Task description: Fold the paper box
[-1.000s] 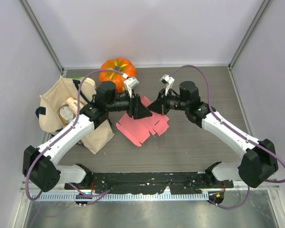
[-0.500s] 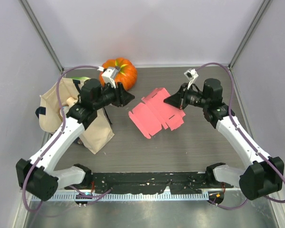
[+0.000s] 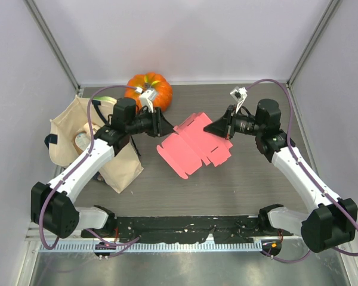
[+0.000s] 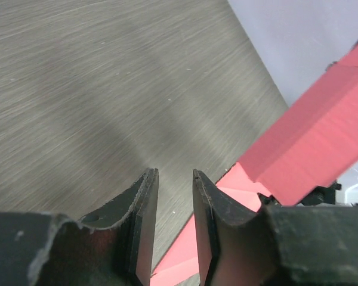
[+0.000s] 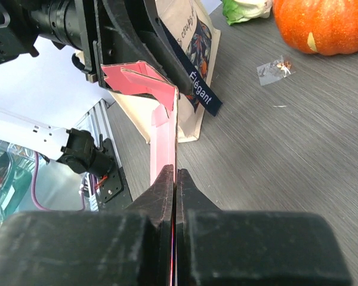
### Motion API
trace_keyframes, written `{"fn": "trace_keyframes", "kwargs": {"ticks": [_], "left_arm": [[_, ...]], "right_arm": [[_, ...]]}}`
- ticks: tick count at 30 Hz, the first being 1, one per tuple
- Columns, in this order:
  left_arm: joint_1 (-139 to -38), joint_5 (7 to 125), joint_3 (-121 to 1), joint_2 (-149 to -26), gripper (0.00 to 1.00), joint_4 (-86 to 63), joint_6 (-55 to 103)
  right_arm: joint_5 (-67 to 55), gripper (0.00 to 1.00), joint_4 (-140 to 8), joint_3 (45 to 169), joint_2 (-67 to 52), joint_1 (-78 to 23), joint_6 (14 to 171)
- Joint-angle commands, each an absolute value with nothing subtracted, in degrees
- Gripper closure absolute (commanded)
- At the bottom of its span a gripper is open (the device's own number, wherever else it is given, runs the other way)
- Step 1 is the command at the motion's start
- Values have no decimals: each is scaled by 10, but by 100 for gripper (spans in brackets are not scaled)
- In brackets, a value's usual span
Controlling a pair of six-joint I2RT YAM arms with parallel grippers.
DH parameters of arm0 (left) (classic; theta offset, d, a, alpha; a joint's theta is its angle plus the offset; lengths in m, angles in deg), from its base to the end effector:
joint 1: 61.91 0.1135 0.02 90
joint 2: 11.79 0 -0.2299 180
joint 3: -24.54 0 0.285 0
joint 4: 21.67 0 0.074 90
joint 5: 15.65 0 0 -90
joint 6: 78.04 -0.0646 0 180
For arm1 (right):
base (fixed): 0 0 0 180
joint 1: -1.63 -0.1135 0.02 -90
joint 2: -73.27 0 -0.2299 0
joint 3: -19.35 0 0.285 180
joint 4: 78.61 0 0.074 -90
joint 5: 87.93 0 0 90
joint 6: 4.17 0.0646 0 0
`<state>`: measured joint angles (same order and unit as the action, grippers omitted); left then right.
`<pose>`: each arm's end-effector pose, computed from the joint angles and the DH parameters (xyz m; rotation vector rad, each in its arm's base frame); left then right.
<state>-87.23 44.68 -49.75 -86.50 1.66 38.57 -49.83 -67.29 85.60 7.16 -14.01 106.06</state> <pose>0.3149 -0.1844 0.2808 0.3338 2.0701 -1.0823 0.2979 0.1362 0.3023 -0.6206 1.7526 1.2361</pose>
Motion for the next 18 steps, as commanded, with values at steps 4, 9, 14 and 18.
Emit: {"fn": "trace_keyframes", "kwargs": {"ticks": [4, 9, 14, 18], "left_arm": [[-909, 372, -508, -846, 72, -38, 375], [-952, 378, -512, -858, 74, -27, 357], [-971, 451, -540, -861, 69, 49, 320], [-961, 557, -535, -825, 48, 71, 295]], "right_arm": [[-482, 99, -751, 852, 75, -142, 1109], [-463, 99, -759, 860, 62, -165, 1120], [-431, 99, -706, 863, 55, -170, 1077], [-381, 99, -572, 899, 45, -171, 984]]}}
